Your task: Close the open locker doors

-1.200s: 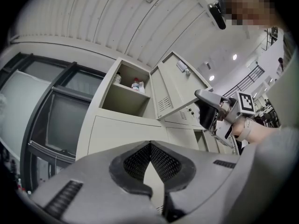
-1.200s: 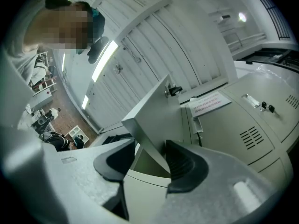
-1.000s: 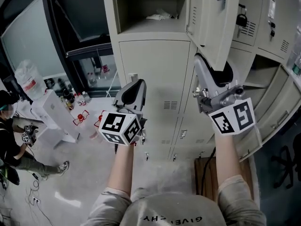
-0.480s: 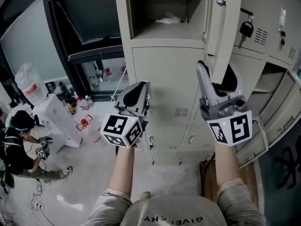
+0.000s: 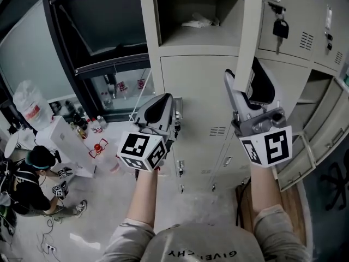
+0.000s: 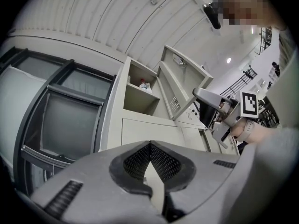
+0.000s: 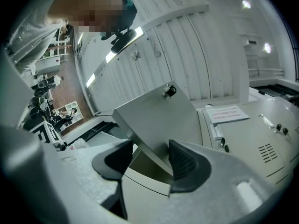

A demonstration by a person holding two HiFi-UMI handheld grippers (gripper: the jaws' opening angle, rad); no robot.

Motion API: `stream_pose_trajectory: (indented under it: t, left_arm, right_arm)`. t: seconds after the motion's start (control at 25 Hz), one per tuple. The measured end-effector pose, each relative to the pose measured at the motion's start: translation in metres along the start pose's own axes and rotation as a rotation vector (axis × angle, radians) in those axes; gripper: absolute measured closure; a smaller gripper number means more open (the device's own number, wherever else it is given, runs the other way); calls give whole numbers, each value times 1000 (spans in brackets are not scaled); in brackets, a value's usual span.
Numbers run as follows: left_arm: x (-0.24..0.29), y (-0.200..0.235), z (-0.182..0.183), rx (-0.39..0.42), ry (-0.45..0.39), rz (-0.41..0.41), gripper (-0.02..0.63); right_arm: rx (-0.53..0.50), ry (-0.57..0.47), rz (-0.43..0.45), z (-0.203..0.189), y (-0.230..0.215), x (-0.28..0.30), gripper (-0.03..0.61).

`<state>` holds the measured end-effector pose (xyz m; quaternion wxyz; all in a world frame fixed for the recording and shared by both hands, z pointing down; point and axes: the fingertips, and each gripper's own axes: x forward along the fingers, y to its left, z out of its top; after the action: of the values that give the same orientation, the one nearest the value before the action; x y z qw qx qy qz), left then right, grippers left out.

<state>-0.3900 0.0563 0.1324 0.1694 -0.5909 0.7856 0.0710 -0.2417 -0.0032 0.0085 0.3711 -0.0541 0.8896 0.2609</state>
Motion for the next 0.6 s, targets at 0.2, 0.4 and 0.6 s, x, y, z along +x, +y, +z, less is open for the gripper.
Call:
stream_pose_trajectory:
  t: [0.2, 0.4, 0.6]
  left_arm:
    - [-3, 17, 2, -15, -18, -8, 617]
    - [-4, 31, 3, -24, -35, -15, 617]
    - [-5, 44, 4, -30, -46, -20, 617]
  right_arm:
    - [-43, 20, 5, -7, 13, 13, 348]
    - [-87, 43, 23, -15, 24, 24, 344]
    - [-109, 61, 33, -23, 34, 35, 337]
